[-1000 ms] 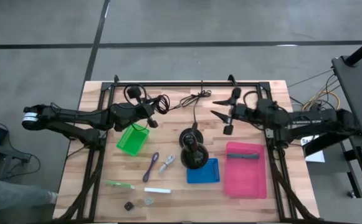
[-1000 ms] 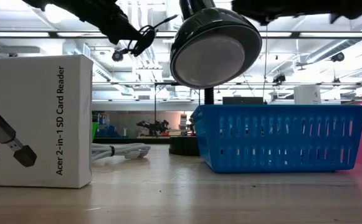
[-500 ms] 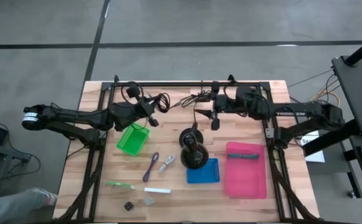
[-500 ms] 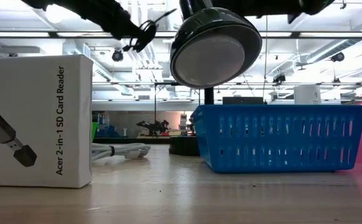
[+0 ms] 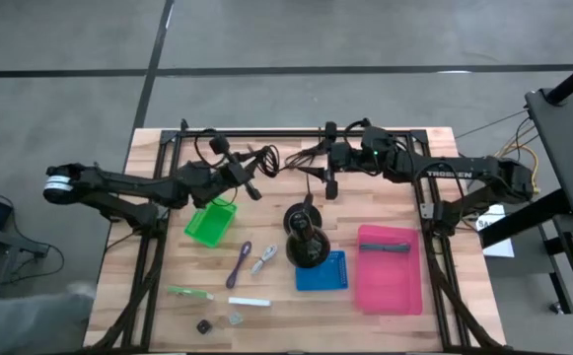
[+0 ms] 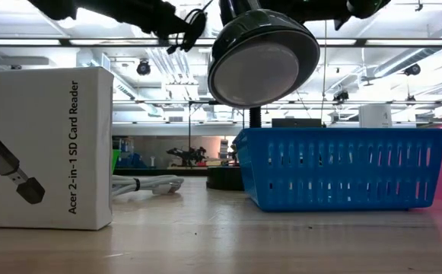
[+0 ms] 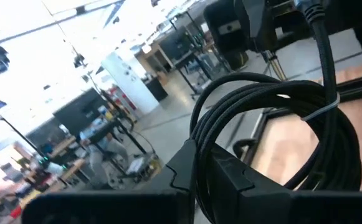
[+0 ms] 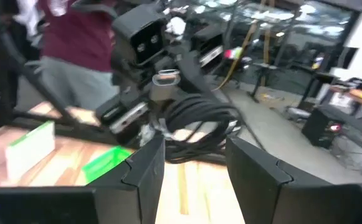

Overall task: Pick and place items into bin
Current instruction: Put the black charger cable into the pink bin

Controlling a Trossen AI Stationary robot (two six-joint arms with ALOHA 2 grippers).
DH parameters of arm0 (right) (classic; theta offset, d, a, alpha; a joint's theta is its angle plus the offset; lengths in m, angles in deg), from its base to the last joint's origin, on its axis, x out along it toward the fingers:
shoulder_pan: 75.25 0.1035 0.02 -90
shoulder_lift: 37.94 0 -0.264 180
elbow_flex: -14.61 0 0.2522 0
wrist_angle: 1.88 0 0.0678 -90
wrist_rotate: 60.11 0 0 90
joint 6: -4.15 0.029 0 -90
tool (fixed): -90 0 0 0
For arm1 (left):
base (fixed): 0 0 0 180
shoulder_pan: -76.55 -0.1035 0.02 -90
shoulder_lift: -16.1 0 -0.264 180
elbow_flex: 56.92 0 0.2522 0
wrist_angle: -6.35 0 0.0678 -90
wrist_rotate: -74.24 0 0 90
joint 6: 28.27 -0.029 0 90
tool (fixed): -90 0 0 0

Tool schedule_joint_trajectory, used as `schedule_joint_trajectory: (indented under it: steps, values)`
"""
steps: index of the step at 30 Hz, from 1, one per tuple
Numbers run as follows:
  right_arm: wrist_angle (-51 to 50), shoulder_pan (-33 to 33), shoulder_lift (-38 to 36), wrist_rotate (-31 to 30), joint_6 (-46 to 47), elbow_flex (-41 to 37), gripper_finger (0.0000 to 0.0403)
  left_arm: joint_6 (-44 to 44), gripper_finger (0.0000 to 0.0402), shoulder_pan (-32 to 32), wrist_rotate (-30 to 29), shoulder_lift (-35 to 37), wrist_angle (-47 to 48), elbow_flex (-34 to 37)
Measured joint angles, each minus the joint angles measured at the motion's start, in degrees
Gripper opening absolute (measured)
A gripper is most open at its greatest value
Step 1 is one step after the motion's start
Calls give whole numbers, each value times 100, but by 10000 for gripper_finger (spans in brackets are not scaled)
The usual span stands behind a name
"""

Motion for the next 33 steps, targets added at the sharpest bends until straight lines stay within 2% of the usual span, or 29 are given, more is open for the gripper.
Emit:
schedule_joint_trajectory:
  steps: [5,12,20,33]
  values:
    - [-433,4,-10,246,-148,142,157,-515,13,0,-78,-443,-920,-14]
    - [-468,-10,-12,263,-322,151,153,-1082,13,-1,-77,-878,-2143,-24]
    - [-460,-11,-12,278,-385,162,165,-1137,13,0,-52,-1162,-2394,-169]
    - [-146,-6,-12,268,-362,162,223,-1115,13,-2,51,-1124,-2698,-190]
